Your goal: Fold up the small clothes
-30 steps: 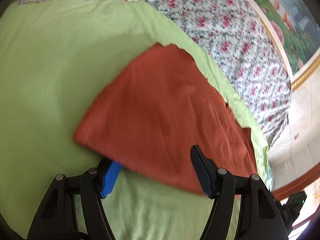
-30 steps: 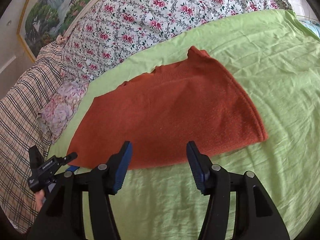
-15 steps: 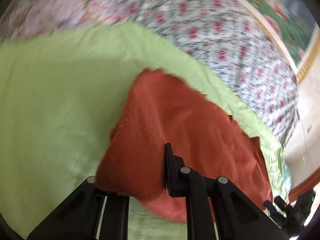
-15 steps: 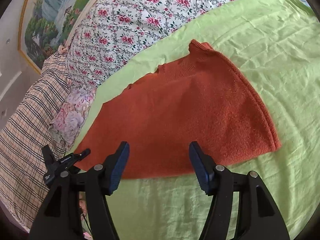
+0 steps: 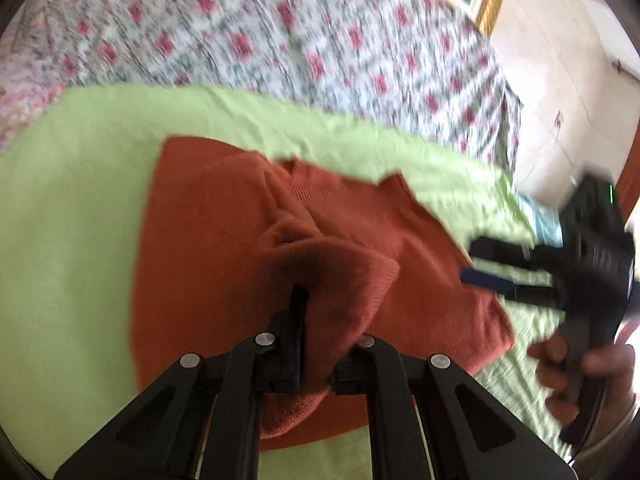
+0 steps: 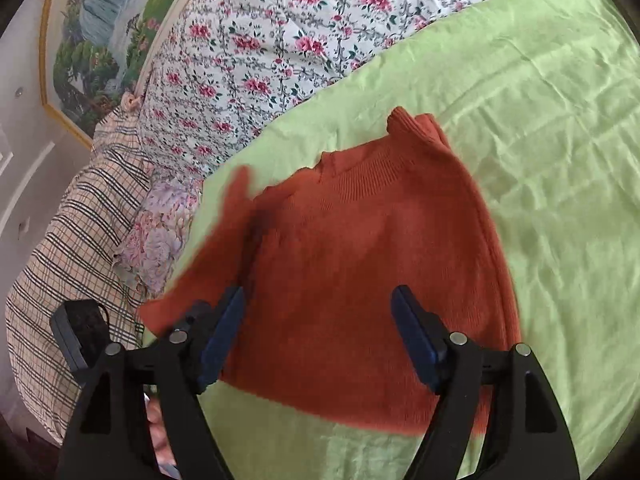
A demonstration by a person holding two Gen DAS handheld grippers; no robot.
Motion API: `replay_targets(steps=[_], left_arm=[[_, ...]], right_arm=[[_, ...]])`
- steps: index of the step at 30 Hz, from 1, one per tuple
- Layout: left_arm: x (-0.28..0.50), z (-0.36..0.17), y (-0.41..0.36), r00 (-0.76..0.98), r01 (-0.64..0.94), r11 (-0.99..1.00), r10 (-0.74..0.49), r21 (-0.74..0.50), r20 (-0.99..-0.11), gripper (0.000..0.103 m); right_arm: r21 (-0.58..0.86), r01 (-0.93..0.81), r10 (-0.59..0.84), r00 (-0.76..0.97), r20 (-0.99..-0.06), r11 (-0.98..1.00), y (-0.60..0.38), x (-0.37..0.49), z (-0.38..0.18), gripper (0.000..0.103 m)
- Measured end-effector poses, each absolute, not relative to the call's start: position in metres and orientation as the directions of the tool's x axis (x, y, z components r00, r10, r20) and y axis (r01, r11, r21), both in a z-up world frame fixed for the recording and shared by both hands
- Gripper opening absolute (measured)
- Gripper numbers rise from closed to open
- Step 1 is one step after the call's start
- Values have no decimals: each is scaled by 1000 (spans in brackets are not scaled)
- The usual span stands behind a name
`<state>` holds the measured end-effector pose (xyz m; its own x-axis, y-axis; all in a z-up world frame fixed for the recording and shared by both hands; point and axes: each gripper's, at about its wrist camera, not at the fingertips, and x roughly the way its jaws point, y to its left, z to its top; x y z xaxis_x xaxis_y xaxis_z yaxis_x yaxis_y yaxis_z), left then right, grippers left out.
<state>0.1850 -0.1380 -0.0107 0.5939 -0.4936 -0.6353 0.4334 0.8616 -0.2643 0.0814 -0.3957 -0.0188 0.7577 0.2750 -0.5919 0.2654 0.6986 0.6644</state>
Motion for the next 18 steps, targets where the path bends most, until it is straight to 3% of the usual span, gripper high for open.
replay_targets(steps=[8, 10, 13, 15, 18], left_arm=[[178, -21, -135, 602, 444, 863, -487, -242, -633, 7], [177, -21, -133, 601, 448, 862, -487, -238, -634, 7], [175, -19, -134, 601, 454, 862, -484, -228, -636, 7], [174, -16, -136, 598, 464, 858, -488, -222, -636, 7], [168, 1, -143, 603, 498, 840, -513, -215, -611, 7]], right_arm=[[670, 156, 459, 616, -641, 726, -364, 174, -38, 75], [669, 158, 490, 563, -666, 727, -352, 202, -51, 70], [699, 152, 554, 504, -663, 699, -337, 236, -67, 48], [687, 171, 545, 488, -682, 706, -332, 251, -74, 17], [658, 118, 511, 536, -672, 743, -330, 247, -55, 14]])
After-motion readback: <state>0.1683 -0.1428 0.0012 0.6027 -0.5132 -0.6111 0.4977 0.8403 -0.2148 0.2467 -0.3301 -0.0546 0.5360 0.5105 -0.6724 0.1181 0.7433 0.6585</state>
